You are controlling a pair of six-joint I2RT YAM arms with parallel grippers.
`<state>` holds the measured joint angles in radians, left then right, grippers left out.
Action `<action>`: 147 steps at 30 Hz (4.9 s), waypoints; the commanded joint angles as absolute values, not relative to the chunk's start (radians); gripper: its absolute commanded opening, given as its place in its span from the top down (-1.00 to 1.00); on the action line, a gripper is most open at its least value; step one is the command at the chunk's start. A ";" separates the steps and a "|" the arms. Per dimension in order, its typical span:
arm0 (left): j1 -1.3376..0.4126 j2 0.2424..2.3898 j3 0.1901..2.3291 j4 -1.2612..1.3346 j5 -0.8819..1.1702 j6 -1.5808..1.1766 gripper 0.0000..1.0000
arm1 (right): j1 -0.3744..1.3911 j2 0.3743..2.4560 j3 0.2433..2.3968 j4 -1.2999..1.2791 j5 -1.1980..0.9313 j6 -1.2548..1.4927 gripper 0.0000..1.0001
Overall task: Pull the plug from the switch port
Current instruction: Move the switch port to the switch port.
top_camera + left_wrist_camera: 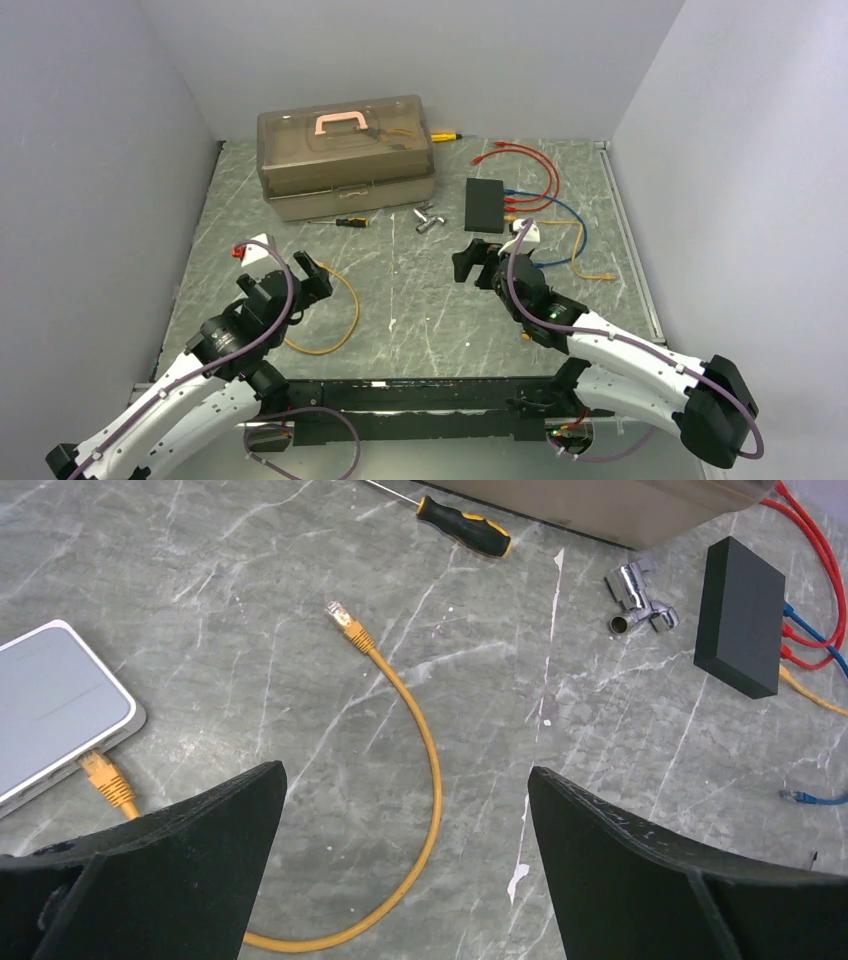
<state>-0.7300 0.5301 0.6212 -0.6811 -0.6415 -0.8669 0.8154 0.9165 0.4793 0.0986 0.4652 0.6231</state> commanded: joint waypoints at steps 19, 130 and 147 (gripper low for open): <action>-0.730 0.522 0.727 -0.990 -0.788 -0.996 -0.99 | 0.820 0.851 0.536 0.110 0.209 0.466 -0.99; 0.058 0.997 0.717 -0.638 -0.177 -0.801 -0.97 | 0.819 0.705 0.438 0.063 0.126 0.508 -0.99; 0.100 1.361 0.829 -0.378 -0.077 -0.681 -0.57 | 0.819 0.548 0.389 0.008 0.099 0.511 -0.95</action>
<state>0.0734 1.3167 0.7830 -0.4320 -0.0933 -0.6983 0.8150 0.5972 0.4095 0.0078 0.1028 0.5236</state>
